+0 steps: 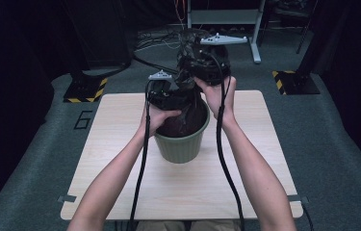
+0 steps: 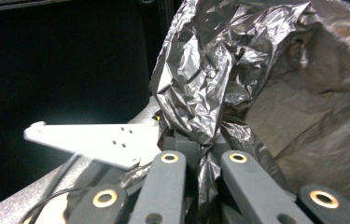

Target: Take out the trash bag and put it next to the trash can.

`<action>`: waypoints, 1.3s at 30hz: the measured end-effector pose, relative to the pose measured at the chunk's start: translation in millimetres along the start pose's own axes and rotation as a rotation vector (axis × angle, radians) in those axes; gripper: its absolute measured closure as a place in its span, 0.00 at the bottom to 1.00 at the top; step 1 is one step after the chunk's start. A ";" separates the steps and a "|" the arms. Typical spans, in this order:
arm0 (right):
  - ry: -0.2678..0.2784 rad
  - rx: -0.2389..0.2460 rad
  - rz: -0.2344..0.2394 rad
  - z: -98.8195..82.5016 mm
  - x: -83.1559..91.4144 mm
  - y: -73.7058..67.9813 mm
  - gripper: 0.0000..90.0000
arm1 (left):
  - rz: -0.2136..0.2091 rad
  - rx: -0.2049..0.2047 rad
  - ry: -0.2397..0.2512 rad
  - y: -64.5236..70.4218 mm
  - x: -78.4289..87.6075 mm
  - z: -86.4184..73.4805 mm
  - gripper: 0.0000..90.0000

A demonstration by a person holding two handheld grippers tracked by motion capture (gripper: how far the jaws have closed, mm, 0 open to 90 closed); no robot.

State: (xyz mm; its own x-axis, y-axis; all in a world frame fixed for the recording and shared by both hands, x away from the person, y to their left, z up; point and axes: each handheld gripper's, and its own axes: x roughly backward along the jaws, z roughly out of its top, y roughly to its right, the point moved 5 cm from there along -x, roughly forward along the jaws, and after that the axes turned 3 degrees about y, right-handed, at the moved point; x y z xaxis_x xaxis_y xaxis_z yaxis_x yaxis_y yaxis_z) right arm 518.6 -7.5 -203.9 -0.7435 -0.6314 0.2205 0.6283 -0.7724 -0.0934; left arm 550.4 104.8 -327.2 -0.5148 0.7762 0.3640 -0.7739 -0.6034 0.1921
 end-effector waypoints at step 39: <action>-0.218 -0.189 0.018 -142.2 -14.9 36.0 0.97 | 0.156 0.122 0.332 -25.9 46.0 43.7 1.00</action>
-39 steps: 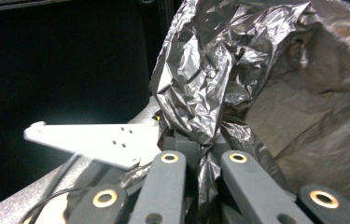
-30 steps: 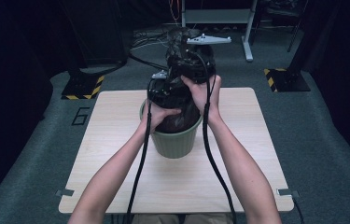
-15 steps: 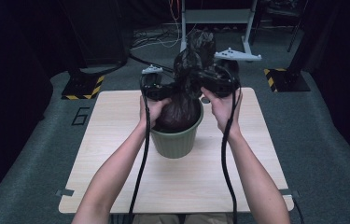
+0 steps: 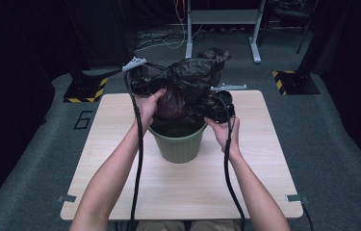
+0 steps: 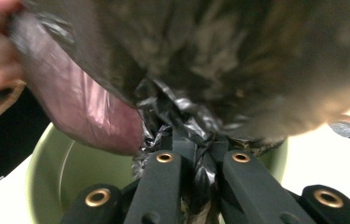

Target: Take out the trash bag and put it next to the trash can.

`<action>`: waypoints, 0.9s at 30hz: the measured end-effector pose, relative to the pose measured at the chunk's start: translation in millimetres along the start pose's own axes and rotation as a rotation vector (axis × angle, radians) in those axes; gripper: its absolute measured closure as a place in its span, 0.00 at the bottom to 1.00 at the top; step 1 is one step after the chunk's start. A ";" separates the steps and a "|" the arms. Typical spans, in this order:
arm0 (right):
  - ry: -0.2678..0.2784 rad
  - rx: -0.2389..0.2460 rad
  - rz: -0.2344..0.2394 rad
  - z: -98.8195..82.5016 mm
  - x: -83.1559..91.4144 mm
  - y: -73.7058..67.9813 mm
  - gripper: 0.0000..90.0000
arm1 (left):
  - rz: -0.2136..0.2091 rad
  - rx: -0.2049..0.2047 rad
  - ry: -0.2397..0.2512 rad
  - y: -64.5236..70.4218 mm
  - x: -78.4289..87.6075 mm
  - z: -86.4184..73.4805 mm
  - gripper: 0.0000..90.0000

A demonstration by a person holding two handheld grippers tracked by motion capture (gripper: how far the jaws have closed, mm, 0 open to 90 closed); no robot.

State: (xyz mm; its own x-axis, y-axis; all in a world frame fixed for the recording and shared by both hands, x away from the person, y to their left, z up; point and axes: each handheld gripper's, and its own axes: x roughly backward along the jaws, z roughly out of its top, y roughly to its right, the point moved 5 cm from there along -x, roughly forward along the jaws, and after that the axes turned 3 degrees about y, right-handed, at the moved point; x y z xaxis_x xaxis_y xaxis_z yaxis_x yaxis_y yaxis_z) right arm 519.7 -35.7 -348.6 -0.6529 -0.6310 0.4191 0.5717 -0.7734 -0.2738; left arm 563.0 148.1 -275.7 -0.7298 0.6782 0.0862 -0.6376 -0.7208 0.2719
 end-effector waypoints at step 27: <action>0.065 0.079 0.010 -20.8 67.7 9.9 0.15 | 0.112 -0.043 0.129 -23.6 44.4 59.8 1.00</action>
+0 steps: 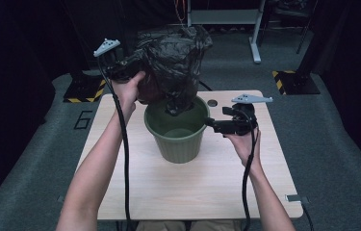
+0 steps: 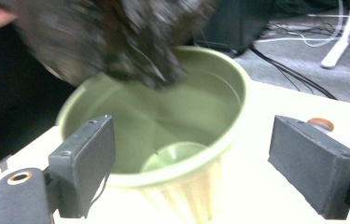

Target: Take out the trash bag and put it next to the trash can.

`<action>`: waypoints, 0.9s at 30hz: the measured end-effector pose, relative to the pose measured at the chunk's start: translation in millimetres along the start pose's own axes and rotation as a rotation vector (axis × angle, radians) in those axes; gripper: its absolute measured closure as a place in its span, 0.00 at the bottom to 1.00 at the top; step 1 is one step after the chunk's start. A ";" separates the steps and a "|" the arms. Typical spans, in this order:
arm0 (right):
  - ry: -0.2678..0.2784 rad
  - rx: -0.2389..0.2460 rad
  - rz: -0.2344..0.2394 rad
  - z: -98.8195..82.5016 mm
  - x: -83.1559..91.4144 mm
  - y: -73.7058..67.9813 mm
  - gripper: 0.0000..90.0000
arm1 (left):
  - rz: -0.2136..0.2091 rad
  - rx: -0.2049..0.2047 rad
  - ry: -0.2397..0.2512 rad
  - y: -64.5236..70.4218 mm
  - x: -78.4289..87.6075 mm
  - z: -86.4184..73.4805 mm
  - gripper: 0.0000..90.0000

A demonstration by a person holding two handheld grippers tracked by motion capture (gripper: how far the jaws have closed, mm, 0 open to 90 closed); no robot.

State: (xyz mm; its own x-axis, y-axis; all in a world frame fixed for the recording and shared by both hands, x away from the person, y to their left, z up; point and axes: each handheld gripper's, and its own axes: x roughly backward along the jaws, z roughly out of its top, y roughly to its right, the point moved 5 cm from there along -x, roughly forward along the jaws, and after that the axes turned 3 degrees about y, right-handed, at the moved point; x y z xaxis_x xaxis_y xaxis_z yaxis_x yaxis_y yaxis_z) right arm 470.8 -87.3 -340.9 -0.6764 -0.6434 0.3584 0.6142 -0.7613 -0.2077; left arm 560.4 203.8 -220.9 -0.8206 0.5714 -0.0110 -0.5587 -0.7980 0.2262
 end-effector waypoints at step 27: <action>-0.161 -0.138 -0.209 -142.8 20.2 85.0 0.16 | 0.369 0.037 0.073 -128.9 90.4 -1.8 1.00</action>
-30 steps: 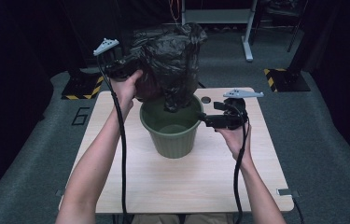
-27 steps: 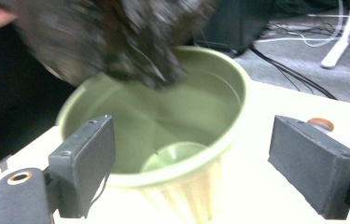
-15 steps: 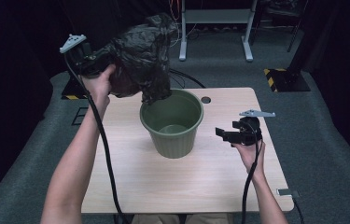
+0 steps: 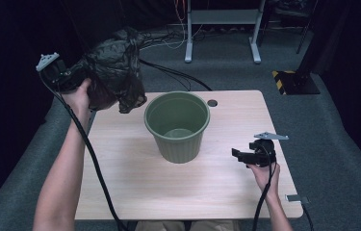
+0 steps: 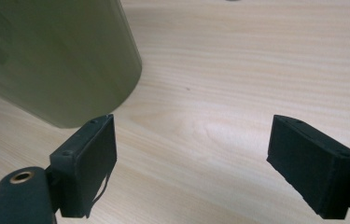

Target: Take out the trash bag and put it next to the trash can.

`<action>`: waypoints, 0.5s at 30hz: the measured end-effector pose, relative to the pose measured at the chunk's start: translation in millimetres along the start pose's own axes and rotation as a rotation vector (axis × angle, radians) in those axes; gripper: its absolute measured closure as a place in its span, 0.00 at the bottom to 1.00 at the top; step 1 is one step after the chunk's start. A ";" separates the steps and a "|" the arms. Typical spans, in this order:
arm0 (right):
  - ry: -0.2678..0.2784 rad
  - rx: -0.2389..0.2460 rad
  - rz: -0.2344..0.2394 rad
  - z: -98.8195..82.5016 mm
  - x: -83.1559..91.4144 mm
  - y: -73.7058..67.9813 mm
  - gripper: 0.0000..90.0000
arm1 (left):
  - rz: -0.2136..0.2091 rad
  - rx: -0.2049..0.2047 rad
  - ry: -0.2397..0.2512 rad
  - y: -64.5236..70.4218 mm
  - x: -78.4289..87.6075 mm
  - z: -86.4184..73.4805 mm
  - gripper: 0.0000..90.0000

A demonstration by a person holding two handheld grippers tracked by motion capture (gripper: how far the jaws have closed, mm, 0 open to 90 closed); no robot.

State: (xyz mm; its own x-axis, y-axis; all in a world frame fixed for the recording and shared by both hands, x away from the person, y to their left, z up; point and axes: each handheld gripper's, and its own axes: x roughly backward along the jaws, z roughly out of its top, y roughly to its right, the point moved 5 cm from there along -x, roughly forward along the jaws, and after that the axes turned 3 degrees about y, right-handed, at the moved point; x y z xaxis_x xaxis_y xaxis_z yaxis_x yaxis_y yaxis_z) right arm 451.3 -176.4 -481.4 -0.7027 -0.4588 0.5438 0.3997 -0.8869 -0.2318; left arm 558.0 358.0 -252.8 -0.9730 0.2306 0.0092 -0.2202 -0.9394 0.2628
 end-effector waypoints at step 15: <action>-0.058 0.006 -0.067 -48.3 -12.1 13.0 0.16 | 0.151 0.032 -0.252 -55.7 -24.2 -133.0 0.99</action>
State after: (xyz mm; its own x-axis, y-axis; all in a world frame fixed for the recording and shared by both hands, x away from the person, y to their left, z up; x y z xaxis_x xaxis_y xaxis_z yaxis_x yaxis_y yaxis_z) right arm 436.5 -185.0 -529.9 -0.6929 -0.3946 0.6035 0.3569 -0.9149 -0.1884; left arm 584.6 371.0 -396.0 -0.9458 0.1488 0.2887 -0.0684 -0.9602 0.2710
